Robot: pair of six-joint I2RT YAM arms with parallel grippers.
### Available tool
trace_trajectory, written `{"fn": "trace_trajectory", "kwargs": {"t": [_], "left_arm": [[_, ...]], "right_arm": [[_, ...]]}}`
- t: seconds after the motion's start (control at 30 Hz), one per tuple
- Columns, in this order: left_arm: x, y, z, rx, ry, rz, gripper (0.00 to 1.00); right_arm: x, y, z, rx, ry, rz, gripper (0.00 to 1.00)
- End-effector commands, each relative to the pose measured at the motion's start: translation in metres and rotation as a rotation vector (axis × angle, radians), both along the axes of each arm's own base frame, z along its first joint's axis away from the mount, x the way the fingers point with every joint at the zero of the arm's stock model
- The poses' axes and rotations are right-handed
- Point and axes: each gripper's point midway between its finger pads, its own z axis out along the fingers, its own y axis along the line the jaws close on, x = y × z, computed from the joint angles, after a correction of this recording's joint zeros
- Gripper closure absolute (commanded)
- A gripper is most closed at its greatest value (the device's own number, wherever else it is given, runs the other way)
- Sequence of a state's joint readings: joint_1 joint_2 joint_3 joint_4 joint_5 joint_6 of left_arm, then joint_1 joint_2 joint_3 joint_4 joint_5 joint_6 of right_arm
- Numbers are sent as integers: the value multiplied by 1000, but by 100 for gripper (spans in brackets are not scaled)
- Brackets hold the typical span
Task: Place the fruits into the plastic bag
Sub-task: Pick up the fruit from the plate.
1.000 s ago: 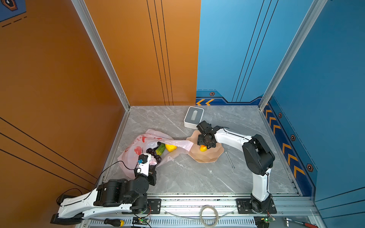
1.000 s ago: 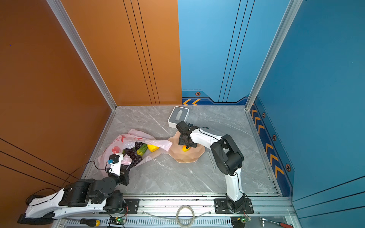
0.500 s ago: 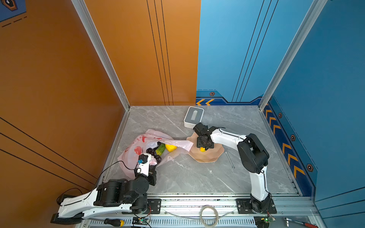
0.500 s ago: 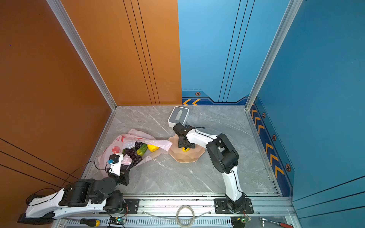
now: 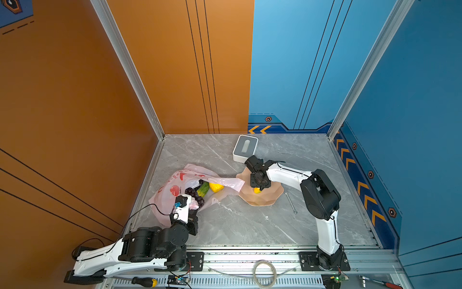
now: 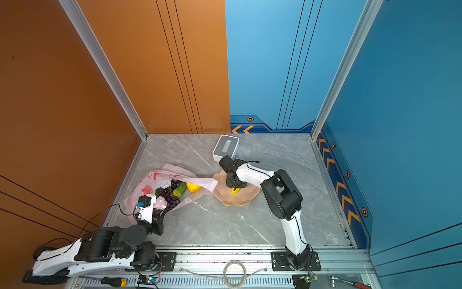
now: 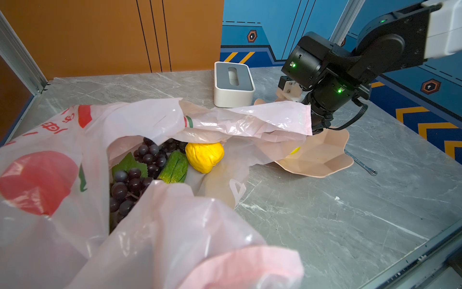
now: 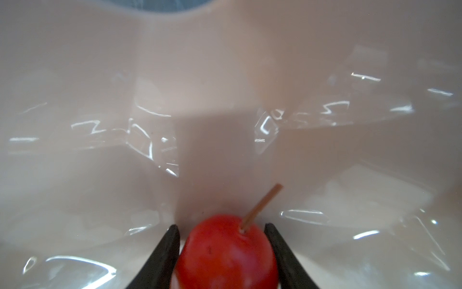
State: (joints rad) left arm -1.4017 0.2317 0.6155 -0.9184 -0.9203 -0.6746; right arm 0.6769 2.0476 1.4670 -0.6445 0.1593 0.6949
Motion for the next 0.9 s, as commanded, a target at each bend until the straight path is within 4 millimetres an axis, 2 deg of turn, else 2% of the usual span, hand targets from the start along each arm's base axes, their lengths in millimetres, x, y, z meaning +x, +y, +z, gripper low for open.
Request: {"fn": "trace_trajectory", "kwargs": {"t": [0.0,0.2,0.53,0.87], "left_arm": [[0,4,1,8,-11,9,100],[1,4,0,16,-8,14,100],[1,3,0,29,-4,16,100],[1,3,-1,31,-4,20,100]], "right_arm": [[-2,-1,15,-19,-22,21,57],[-2,1,31,27,-59,29,57],[-3,6,76,190,-123,43,57],[-4,11,102,379,-140,28,57]]}}
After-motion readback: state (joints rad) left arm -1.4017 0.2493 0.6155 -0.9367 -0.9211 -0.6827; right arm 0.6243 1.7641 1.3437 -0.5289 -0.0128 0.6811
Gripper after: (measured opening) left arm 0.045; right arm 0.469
